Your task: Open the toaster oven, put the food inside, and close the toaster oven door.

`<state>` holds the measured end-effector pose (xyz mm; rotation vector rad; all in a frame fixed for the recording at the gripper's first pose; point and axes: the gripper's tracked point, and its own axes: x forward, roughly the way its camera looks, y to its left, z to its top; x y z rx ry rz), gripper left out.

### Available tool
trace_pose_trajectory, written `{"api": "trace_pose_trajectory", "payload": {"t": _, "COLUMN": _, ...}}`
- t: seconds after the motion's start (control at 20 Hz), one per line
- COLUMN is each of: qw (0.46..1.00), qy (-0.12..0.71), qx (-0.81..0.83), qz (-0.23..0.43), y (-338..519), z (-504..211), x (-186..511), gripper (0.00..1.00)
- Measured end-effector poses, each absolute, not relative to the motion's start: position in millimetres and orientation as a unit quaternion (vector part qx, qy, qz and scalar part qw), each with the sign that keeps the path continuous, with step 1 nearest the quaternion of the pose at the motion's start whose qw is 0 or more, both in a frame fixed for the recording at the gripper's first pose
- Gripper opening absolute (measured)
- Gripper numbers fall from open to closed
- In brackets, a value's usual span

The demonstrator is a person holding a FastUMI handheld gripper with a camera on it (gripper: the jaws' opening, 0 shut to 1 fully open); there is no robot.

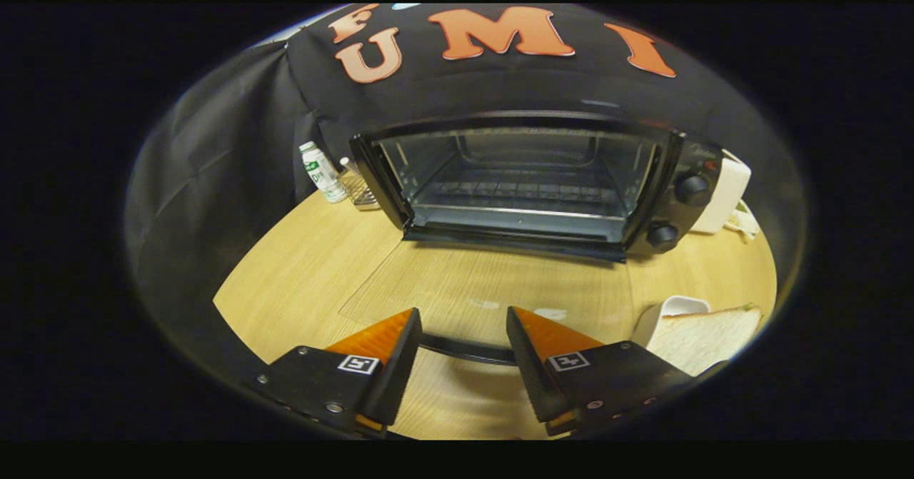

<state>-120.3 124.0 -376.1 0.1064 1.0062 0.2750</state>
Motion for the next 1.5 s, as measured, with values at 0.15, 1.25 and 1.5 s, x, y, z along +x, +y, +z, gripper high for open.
{"api": "trace_pose_trajectory", "payload": {"t": 0.15, "qw": 0.875, "qy": 0.466, "qx": 0.048, "qz": 0.122, "y": 105.4, "z": -356.6, "x": -117.2, "gripper": 0.79}}
{"api": "trace_pose_trajectory", "payload": {"t": 1.25, "qw": 0.865, "qy": 0.491, "qx": 0.089, "qz": -0.05, "y": -107.3, "z": -337.0, "x": -164.9, "gripper": 0.99}}
{"api": "trace_pose_trajectory", "payload": {"t": 1.5, "qw": 0.819, "qy": 0.55, "qx": 0.156, "qz": -0.049, "y": -106.9, "z": -382.2, "x": -183.6, "gripper": 1.0}}
